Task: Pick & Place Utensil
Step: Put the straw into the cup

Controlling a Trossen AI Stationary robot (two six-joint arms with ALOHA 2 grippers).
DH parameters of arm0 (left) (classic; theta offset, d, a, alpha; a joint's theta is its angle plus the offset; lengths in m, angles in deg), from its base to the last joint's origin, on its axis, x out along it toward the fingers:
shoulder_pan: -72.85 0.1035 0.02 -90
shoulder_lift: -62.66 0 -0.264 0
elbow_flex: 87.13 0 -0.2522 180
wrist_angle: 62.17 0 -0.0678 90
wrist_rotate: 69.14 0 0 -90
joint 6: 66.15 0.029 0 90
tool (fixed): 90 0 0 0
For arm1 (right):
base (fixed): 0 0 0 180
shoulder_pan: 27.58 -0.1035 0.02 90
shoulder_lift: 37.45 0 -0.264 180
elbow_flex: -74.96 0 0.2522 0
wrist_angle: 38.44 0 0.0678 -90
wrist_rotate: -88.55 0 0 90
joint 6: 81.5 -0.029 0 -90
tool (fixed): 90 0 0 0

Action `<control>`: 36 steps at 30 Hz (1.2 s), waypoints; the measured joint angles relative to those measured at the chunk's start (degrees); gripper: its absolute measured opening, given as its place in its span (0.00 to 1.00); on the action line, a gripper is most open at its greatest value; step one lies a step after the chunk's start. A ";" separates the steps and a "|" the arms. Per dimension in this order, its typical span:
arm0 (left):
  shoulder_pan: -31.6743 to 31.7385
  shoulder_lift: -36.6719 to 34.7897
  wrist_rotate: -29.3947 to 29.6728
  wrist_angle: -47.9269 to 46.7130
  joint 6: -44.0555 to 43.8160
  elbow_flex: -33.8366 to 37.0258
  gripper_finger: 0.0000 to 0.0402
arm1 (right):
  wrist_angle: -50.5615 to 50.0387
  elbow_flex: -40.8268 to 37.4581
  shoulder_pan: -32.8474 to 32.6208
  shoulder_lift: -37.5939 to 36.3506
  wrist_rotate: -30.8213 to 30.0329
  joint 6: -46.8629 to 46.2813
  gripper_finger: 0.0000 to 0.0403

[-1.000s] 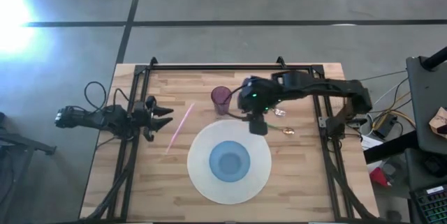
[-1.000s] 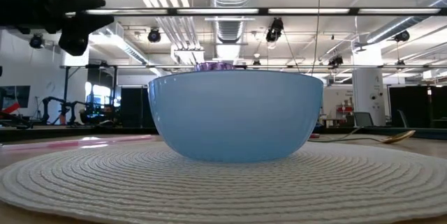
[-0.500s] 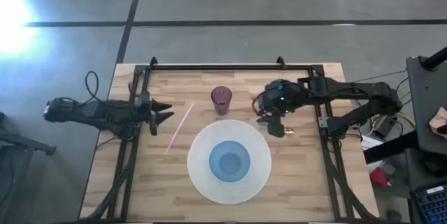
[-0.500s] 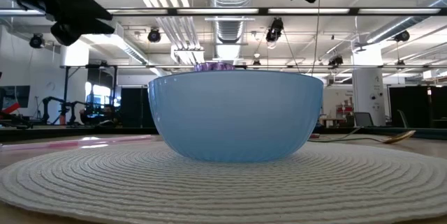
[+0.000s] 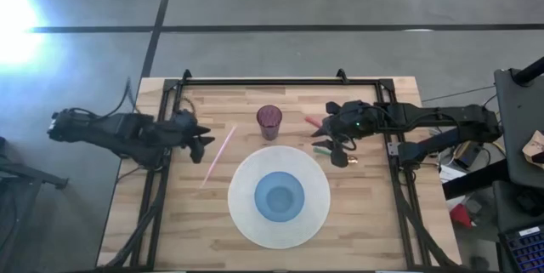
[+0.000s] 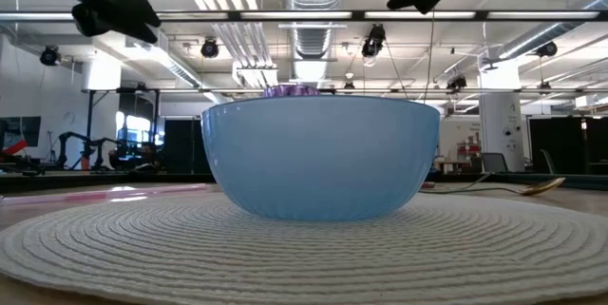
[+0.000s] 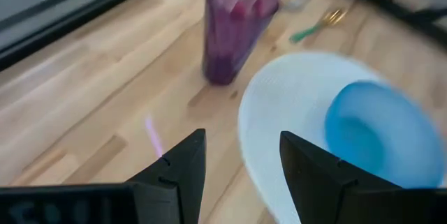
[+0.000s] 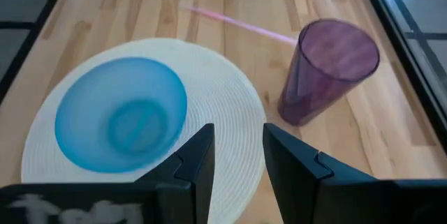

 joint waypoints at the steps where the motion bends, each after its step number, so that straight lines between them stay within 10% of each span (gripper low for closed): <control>1: 0.00 1.09 0.01 -1.19 -0.62 -1.09 0.43 | -0.14 -0.58 0.00 -0.35 0.00 0.00 0.28; 15: 0.44 11.62 -3.63 -18.98 -13.61 -10.66 0.43 | -0.15 -4.46 -0.02 -6.15 0.04 -2.82 0.27; 36: 1.18 16.79 -11.84 -11.50 -28.61 3.02 0.43 | -0.17 -4.70 -0.02 -6.98 0.07 -4.22 0.22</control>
